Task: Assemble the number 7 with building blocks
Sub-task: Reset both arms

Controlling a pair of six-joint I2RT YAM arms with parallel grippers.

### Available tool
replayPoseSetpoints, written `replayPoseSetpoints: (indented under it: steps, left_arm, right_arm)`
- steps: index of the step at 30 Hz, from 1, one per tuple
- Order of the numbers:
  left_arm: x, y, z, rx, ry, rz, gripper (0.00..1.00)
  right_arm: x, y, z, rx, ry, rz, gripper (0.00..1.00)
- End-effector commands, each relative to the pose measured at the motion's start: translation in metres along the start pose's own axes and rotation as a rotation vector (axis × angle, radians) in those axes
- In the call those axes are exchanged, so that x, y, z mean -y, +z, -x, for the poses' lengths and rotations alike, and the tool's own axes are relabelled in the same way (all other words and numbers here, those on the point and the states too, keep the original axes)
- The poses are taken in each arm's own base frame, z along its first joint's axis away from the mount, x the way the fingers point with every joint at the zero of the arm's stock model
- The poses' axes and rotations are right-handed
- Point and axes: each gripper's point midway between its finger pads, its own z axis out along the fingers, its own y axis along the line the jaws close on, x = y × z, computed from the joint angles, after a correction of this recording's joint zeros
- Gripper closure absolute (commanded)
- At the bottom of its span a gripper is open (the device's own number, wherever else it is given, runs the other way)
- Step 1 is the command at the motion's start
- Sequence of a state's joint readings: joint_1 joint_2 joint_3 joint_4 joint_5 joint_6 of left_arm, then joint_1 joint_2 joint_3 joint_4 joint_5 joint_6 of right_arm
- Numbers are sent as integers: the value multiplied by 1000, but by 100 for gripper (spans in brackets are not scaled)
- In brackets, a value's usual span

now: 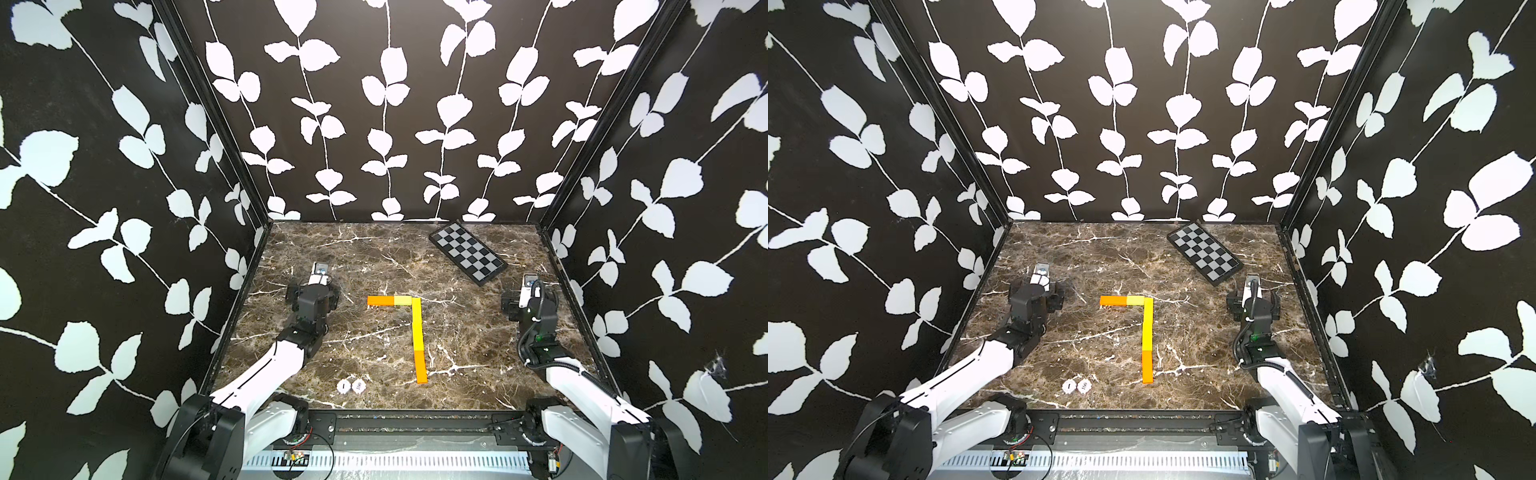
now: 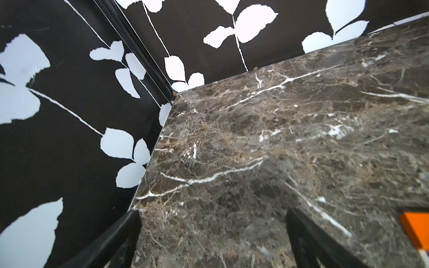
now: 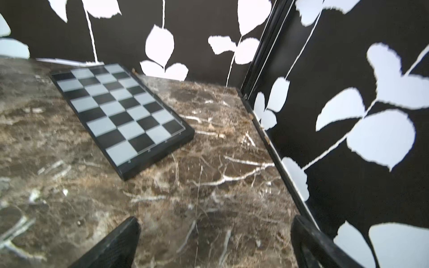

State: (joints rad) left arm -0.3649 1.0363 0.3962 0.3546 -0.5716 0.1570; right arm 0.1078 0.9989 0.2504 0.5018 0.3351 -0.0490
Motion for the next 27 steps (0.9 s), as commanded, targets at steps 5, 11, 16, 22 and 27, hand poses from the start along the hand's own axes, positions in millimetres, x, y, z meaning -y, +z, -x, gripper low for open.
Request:
replayPoseSetpoints:
  steps: [5,11,16,22,27]
  left_arm:
    - [-3,22,6,16,-54,10,1]
    - [2,33,4,89,-24,-3,1]
    - [8,50,-6,113,-30,-30,1]
    - [11,74,-33,45,-106,-112,1]
    - [6,88,-46,-13,-169,-151,1]
  right_arm:
    - [1,38,12,97,143,-7,1]
    - [-21,63,-13,30,101,58,1]
    - [-41,74,-11,-34,46,158,1]
    - [-40,76,-9,-25,59,163,1]
    - [-40,76,-10,-31,59,166,1]
